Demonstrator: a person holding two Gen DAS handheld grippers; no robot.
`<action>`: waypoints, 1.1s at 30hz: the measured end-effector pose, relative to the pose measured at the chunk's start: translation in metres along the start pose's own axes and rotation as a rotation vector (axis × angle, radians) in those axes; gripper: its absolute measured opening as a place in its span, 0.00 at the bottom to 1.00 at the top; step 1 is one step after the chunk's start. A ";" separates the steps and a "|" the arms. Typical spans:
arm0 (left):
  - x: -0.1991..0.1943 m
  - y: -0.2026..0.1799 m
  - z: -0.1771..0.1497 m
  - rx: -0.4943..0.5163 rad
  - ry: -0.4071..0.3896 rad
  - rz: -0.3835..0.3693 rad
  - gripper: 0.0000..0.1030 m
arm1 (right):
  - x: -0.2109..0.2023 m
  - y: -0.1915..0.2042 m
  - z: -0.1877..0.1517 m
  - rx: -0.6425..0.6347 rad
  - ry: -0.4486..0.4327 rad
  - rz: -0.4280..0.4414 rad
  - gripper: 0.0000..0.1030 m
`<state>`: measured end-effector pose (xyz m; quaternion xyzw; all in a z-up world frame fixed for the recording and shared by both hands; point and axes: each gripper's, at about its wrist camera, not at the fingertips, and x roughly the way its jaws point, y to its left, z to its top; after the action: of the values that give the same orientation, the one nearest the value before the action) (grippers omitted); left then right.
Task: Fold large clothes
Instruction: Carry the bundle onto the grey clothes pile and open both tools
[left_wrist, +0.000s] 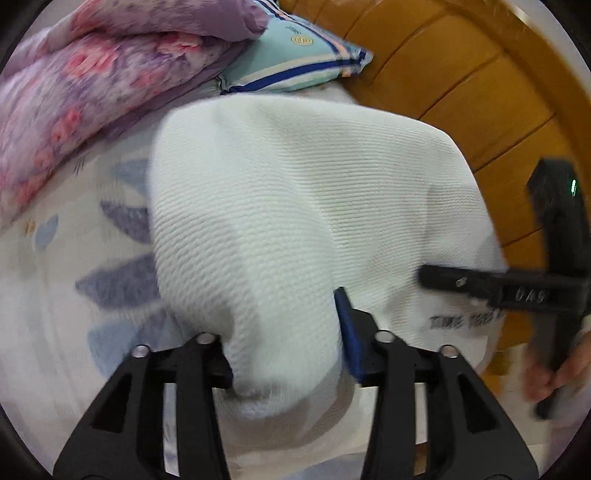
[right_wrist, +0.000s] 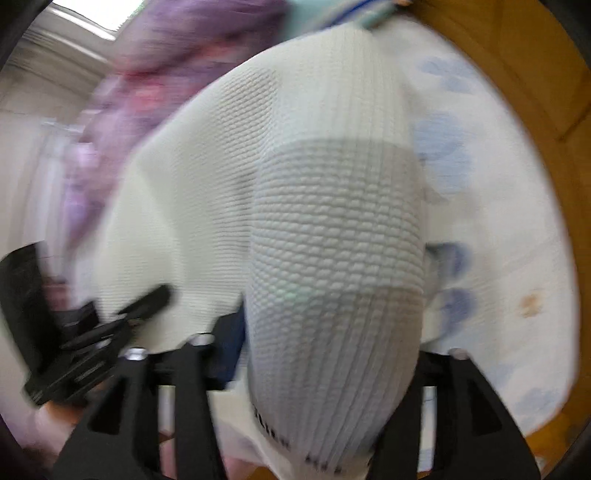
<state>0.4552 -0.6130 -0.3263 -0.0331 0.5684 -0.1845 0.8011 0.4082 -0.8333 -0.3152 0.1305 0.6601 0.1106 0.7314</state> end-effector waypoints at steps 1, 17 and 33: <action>0.011 -0.001 -0.002 0.014 0.025 0.039 0.60 | 0.011 -0.014 0.001 0.037 0.031 -0.025 0.60; -0.054 0.042 -0.033 0.021 0.071 0.124 0.15 | -0.085 0.007 -0.089 -0.105 -0.287 -0.235 0.52; -0.016 0.029 -0.038 0.051 0.084 0.137 0.63 | -0.034 0.000 -0.069 0.271 -0.213 -0.088 0.71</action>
<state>0.4232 -0.5748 -0.3327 0.0343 0.5975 -0.1449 0.7879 0.3365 -0.8418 -0.2902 0.2099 0.5928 -0.0261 0.7771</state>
